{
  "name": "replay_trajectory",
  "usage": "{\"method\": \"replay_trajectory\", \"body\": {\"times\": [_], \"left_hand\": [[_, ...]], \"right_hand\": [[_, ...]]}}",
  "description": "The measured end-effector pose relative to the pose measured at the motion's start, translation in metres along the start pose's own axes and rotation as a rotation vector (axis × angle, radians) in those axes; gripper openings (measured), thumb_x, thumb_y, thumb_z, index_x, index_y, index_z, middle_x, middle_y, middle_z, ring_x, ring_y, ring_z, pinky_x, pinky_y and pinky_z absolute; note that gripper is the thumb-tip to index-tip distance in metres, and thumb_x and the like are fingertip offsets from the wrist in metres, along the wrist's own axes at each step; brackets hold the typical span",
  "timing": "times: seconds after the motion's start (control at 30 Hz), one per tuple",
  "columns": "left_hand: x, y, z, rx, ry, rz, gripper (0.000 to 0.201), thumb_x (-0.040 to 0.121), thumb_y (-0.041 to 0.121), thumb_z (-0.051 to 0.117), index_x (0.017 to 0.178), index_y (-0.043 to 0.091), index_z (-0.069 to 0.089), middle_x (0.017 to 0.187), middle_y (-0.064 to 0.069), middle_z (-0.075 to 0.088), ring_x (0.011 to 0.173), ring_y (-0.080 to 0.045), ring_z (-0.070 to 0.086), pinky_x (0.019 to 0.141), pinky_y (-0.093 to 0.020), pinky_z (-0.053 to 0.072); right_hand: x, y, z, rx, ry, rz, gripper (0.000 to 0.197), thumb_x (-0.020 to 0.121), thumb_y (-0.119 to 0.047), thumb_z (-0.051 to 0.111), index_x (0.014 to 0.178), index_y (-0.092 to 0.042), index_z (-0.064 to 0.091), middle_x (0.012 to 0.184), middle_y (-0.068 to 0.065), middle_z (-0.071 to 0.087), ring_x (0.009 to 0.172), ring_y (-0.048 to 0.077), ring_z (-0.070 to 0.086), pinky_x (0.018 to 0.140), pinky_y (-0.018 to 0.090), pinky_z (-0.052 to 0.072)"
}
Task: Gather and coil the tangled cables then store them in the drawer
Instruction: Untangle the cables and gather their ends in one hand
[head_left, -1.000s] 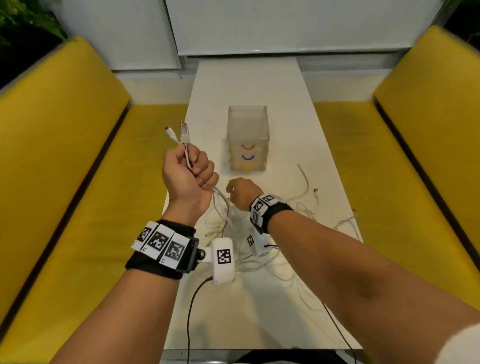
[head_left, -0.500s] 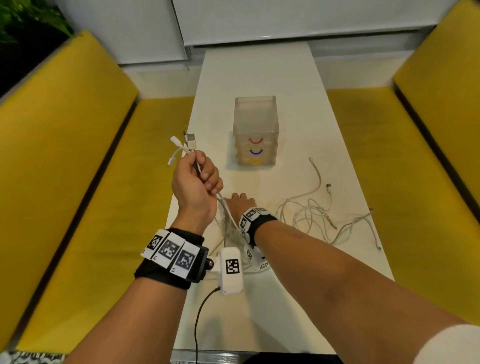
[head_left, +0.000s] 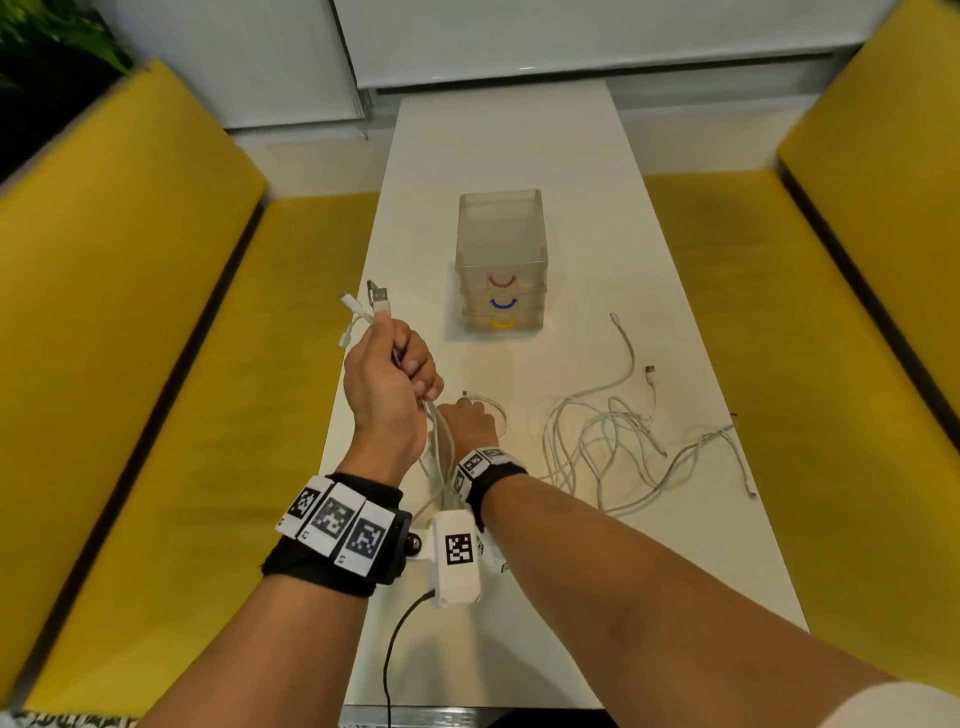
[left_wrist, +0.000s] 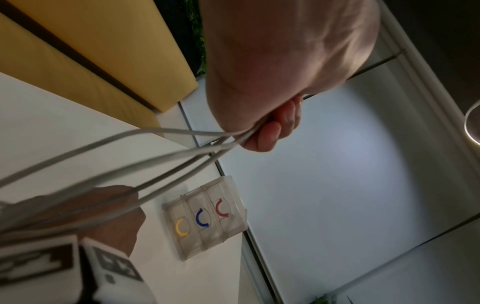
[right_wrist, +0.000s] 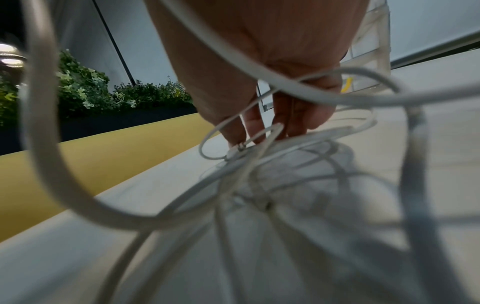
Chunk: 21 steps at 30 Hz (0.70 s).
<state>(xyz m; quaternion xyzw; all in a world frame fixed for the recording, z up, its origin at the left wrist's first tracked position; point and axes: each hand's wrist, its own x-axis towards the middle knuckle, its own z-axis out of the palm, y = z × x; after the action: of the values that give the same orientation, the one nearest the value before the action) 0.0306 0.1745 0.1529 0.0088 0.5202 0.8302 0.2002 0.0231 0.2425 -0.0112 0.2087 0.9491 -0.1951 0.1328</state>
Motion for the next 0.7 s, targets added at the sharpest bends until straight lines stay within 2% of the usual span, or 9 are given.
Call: {"method": "replay_trajectory", "body": {"times": [0.13,0.3,0.43,0.57,0.63,0.7], "left_hand": [[0.005,0.001,-0.003,0.014,-0.029,0.016,0.045,0.112,0.035,0.034,0.071,0.018,0.039,0.053,0.005,0.03,0.04,-0.007,0.022,0.039,-0.02,0.018],[0.01,0.001,-0.002,0.015,-0.063,0.018,0.044,0.112,0.036,0.032,0.071,0.019,0.037,0.053,0.006,0.026,0.042,-0.006,0.017,0.038,-0.019,0.015],[0.01,0.001,-0.006,-0.012,-0.078,0.023,0.044,0.112,0.036,0.031,0.072,0.02,0.037,0.054,0.006,0.025,0.042,-0.006,0.016,0.039,-0.02,0.014],[0.009,0.004,-0.011,-0.059,-0.057,0.013,0.044,0.111,0.036,0.033,0.071,0.02,0.038,0.054,0.006,0.025,0.042,-0.007,0.017,0.038,-0.022,0.015],[0.008,0.006,-0.013,-0.094,-0.052,-0.006,0.044,0.109,0.038,0.035,0.069,0.02,0.039,0.054,0.005,0.024,0.042,-0.008,0.016,0.04,-0.024,0.013],[0.007,0.008,-0.015,-0.129,-0.053,-0.021,0.043,0.106,0.041,0.036,0.069,0.02,0.04,0.055,0.005,0.024,0.043,-0.009,0.015,0.042,-0.026,0.012]], "right_hand": [[0.003,-0.007,0.003,0.011,0.044,0.055,0.028,0.095,-0.02,0.056,0.121,-0.01,0.06,0.126,0.018,0.059,0.117,0.038,0.055,0.092,0.044,0.047],[0.002,-0.01,0.003,0.064,0.095,0.065,0.042,0.088,-0.019,0.061,0.126,-0.011,0.043,0.118,0.016,0.063,0.108,0.038,0.061,0.088,0.043,0.044],[0.003,-0.005,0.004,0.106,0.085,0.125,0.038,0.088,-0.018,0.053,0.125,-0.014,0.043,0.111,0.012,0.068,0.107,0.035,0.062,0.097,0.049,0.037],[0.001,0.002,-0.004,0.2,0.019,0.2,0.044,0.093,-0.024,0.051,0.134,-0.011,0.044,0.12,0.01,0.066,0.117,0.032,0.059,0.104,0.05,0.032],[-0.002,0.005,-0.011,0.342,0.017,0.225,0.035,0.089,-0.022,0.056,0.124,-0.015,0.056,0.117,0.007,0.068,0.114,0.029,0.06,0.106,0.046,0.033],[-0.006,0.01,-0.02,0.556,0.071,0.218,0.017,0.084,-0.02,0.063,0.098,-0.018,0.071,0.099,0.003,0.073,0.096,0.023,0.066,0.098,0.04,0.047]]}}
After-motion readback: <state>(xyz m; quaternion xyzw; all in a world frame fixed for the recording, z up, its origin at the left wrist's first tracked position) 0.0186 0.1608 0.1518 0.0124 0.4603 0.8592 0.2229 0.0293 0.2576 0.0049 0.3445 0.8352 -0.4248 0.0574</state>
